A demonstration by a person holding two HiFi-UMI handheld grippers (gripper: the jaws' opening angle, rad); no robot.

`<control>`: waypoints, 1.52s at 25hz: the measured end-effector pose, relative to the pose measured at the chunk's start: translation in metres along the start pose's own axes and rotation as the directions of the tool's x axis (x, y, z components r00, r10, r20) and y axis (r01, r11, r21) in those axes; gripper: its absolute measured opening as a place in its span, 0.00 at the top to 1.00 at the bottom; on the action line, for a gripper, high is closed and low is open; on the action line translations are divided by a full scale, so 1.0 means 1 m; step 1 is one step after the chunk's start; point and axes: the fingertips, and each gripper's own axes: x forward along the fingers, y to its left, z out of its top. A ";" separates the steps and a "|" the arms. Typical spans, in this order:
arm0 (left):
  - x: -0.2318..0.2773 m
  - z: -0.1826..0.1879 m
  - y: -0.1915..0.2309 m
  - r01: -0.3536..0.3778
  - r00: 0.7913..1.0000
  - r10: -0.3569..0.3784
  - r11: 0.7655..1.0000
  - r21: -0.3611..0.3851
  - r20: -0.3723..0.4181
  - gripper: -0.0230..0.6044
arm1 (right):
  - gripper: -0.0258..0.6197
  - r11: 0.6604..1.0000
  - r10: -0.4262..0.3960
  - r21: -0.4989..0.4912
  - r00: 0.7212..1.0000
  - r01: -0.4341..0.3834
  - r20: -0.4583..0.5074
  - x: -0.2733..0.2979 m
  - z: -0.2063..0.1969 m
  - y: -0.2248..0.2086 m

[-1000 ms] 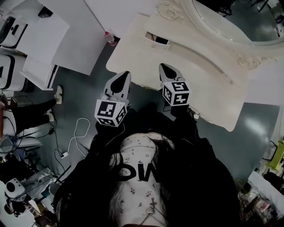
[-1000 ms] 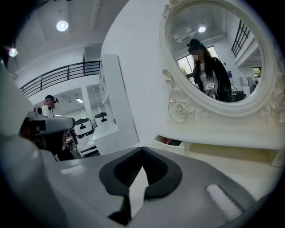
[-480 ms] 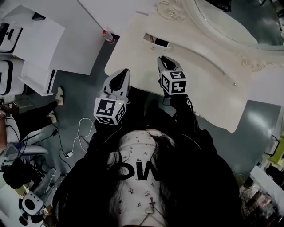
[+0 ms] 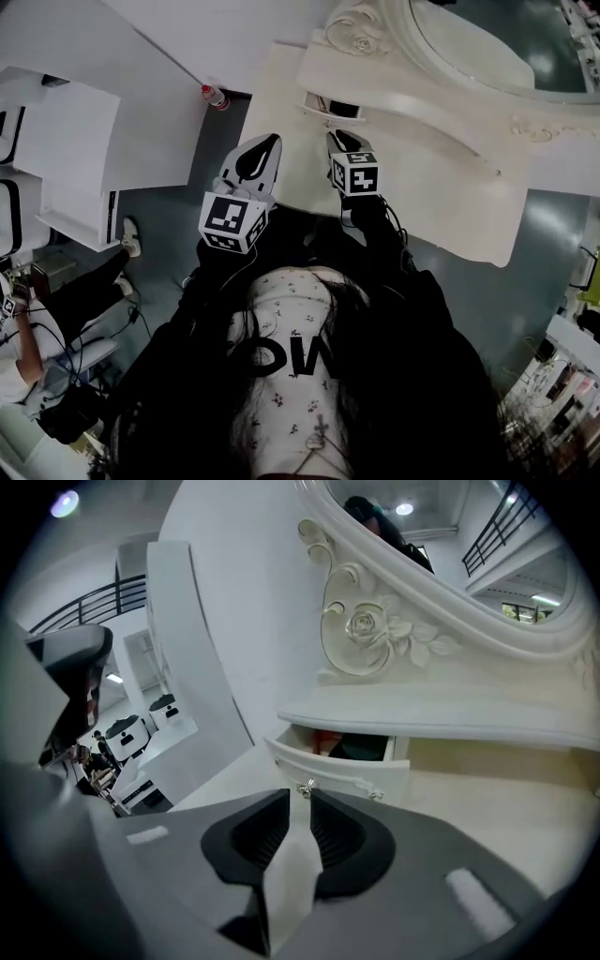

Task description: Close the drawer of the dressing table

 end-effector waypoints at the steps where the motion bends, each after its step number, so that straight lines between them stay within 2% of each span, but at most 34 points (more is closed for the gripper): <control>1: 0.004 0.001 0.005 0.010 1.000 -0.010 1.000 0.000 -0.001 0.97 | 0.84 1.000 -0.008 0.005 1.000 0.008 -0.011 0.004 -0.002 -0.001; 8: 0.025 0.003 0.017 0.079 0.997 -0.079 0.997 0.005 -0.010 0.96 | 0.84 0.999 -0.050 0.018 0.996 0.052 -0.078 0.027 -0.009 -0.009; 12: 0.032 0.003 0.023 0.094 0.995 -0.094 0.996 0.004 -0.015 0.96 | 0.84 0.998 -0.064 0.022 0.993 0.066 -0.095 0.035 -0.012 -0.009; 26: 0.036 -0.003 0.050 0.070 0.997 -0.070 0.997 -0.014 -0.034 0.96 | 0.82 0.995 -0.072 0.059 0.995 0.076 -0.062 0.054 0.005 -0.022; 38: 0.037 -0.005 0.057 0.062 0.997 -0.063 0.998 -0.018 -0.046 0.96 | 0.81 0.991 -0.114 0.064 0.992 0.117 -0.053 0.067 0.024 -0.043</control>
